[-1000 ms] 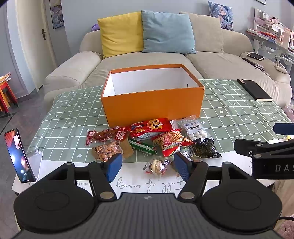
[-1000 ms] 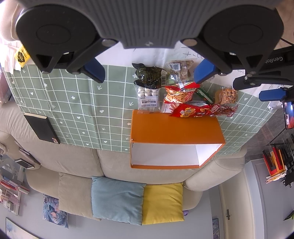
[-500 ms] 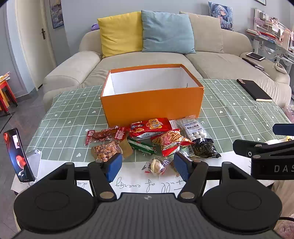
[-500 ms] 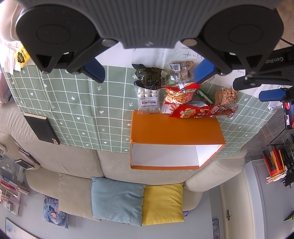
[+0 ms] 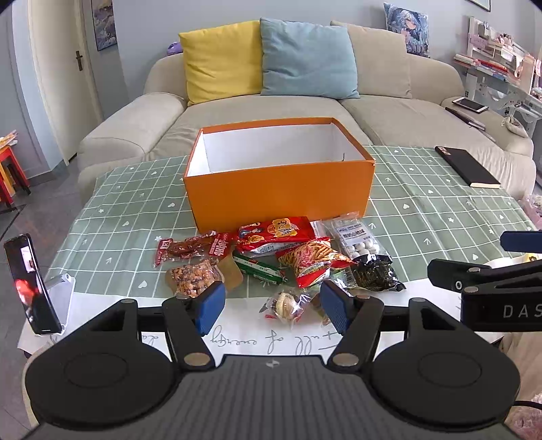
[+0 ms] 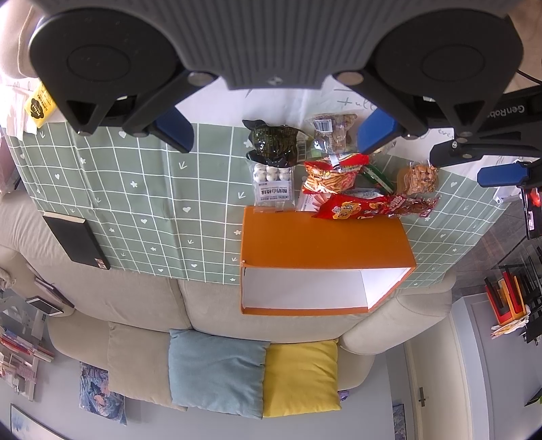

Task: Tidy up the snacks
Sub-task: 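Grasp the clear cookie packet with the left tool while the right tool grasps the clear brown snack packet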

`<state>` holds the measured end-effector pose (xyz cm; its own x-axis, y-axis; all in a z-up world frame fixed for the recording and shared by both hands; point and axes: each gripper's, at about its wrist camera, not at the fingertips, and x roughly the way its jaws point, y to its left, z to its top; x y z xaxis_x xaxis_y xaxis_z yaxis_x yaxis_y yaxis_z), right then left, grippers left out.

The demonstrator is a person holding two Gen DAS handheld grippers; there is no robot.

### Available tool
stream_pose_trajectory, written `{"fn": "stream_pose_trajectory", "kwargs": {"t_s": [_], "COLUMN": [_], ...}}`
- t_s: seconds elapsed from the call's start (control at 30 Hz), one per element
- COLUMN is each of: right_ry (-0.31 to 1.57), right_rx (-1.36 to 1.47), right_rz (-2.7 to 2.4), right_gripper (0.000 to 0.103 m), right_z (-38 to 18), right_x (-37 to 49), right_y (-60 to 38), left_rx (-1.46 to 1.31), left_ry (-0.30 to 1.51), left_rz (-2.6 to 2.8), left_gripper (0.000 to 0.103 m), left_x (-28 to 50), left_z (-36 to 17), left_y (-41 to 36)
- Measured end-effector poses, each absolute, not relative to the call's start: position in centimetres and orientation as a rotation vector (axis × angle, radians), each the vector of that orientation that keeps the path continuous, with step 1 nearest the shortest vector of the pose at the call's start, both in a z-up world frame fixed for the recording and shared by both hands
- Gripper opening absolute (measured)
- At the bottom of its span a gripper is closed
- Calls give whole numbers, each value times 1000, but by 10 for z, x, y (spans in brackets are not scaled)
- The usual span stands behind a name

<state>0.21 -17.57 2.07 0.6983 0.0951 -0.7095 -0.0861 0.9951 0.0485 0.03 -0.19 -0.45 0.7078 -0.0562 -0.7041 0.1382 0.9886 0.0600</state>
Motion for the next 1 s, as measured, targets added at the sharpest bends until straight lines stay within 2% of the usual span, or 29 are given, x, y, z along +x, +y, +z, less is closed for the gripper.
{"fn": "stream_pose_trajectory", "kwargs": {"t_s": [0.17,0.23,0.3,0.37,0.4,0.47,0.53,0.6,0.63,0.7,0.8,1.0], "right_ry": [797,805,815,824,828,840,859,870,872,880,894,963], "right_rx": [22,32,51,72,81,94,102,100,93,68,44,42], "right_rz": [121,125,133,137,139,151,161,177,187,203,240,324], "right_gripper": [99,99,99,99,98,87,82,76,76,76,67,67], "right_z": [21,20,18,15,14,11,6,0,-3,-9,-19,-40], "right_x": [4,6,8,10,12,15,20,25,27,33,41,57], "right_y": [-176,-177,-180,-183,-184,-187,-188,-188,-188,-185,-180,-165], "left_rx": [30,8,-8,-18,-24,-34,-57,-67,-64,-53,-63,-2], "left_ry": [792,804,816,843,856,885,908,932,940,952,970,917], "left_rz": [-182,-205,-240,-263,-275,-304,-317,-311,-283,-245,-263,-318], "left_gripper": [72,67,46,35,33,33,37,53,54,54,54,56], "left_x": [2,4,5,8,10,12,15,19,21,26,35,44], "left_z": [-8,-10,-13,-17,-19,-24,-31,-38,-41,-47,-55,-67], "left_y": [4,7,10,12,14,16,19,22,24,27,33,32]}}
